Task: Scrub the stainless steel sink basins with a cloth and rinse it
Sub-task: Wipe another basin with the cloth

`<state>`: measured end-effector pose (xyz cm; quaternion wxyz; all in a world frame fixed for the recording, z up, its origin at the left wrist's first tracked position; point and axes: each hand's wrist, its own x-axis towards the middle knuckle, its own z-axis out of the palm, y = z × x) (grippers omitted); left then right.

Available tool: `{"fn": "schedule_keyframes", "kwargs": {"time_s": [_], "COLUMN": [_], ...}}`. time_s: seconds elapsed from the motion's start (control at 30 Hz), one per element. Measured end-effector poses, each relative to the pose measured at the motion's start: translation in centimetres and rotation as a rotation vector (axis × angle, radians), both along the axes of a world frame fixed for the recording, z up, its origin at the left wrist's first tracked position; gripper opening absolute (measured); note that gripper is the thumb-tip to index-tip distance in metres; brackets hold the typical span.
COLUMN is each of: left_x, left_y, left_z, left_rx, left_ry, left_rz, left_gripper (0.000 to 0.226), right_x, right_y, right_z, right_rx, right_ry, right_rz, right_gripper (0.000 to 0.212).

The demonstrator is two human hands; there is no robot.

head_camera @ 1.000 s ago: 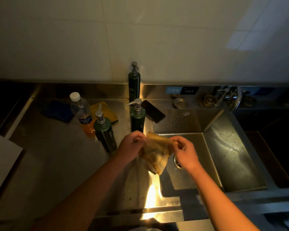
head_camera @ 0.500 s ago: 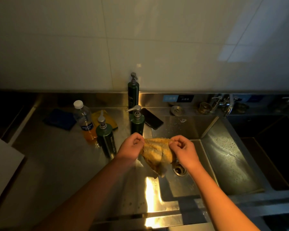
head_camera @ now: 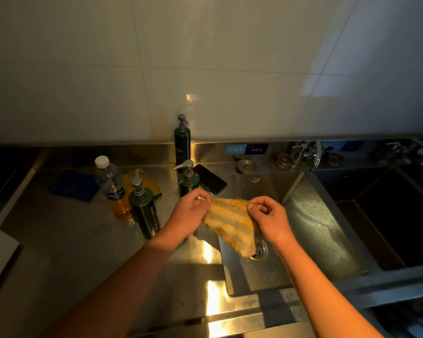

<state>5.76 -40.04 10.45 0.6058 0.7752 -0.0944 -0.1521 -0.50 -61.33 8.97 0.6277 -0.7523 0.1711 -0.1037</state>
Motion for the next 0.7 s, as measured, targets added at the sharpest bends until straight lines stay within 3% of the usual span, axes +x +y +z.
{"fn": "schedule_keyframes", "kwargs": {"time_s": [0.17, 0.3, 0.47, 0.7], "left_x": [-0.1, -0.3, -0.2, -0.3], "left_y": [-1.1, -1.6, -2.6, -3.9], "left_z": [0.1, 0.0, -0.1, -0.5], "left_rx": [0.010, 0.078, 0.045, -0.046], "left_ry": [0.087, 0.053, 0.025, 0.117], "left_rz": [-0.032, 0.024, 0.065, 0.099], "left_gripper": [0.012, 0.018, 0.008, 0.017], "right_x": [-0.4, -0.7, -0.6, -0.3], "right_y": [-0.7, -1.4, -2.2, -3.4], "right_z": [0.3, 0.2, -0.3, -0.2], "right_rx": [0.036, 0.031, -0.029, 0.050], "right_ry": [0.014, 0.036, 0.086, 0.052], "right_rz": [-0.031, -0.054, -0.110, -0.091], "right_gripper": [0.003, 0.003, 0.001, 0.001]}}
